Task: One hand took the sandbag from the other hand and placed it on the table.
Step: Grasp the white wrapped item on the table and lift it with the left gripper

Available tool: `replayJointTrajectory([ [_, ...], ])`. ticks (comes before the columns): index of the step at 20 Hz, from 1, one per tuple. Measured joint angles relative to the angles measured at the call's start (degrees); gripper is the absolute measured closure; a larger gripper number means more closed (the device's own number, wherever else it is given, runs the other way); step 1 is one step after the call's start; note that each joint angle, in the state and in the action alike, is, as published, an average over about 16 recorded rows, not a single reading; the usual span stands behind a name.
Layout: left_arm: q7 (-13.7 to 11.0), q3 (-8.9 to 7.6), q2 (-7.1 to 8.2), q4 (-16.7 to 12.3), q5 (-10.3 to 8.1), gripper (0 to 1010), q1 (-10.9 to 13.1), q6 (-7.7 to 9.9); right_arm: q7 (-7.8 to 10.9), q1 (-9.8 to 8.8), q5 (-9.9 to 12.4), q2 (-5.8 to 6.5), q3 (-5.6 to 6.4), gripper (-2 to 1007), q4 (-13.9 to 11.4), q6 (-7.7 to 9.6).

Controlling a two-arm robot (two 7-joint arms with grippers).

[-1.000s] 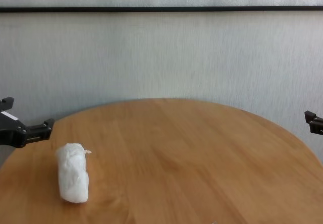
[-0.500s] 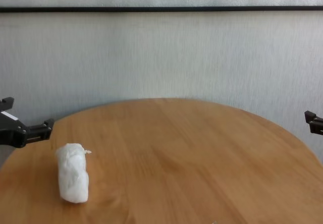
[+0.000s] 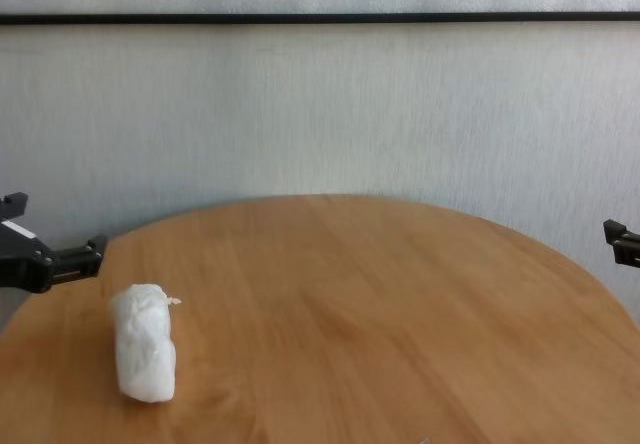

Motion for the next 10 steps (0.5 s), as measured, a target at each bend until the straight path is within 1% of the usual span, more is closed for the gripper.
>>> replayJointTrajectory([
  [3,-1.63,-0.33,0.38,-1.73,-1.45,10,0.38,2.08,0.00,0.00,0.00,0.00,0.00,5,0.00,0.00],
  [5,-2.78,-0.62,0.60,-3.16,-2.77,10,0.61,4.25,0.00,0.00,0.00,0.00,0.00,5,0.00,0.00],
  [7,-3.70,-0.93,0.71,-4.82,-4.32,10,0.77,7.36,0.00,0.00,0.00,0.00,0.00,5,0.00,0.00],
  [10,-4.43,-1.42,0.57,-7.61,-6.76,10,0.91,13.46,0.00,0.00,0.00,0.00,0.00,5,0.00,0.00],
])
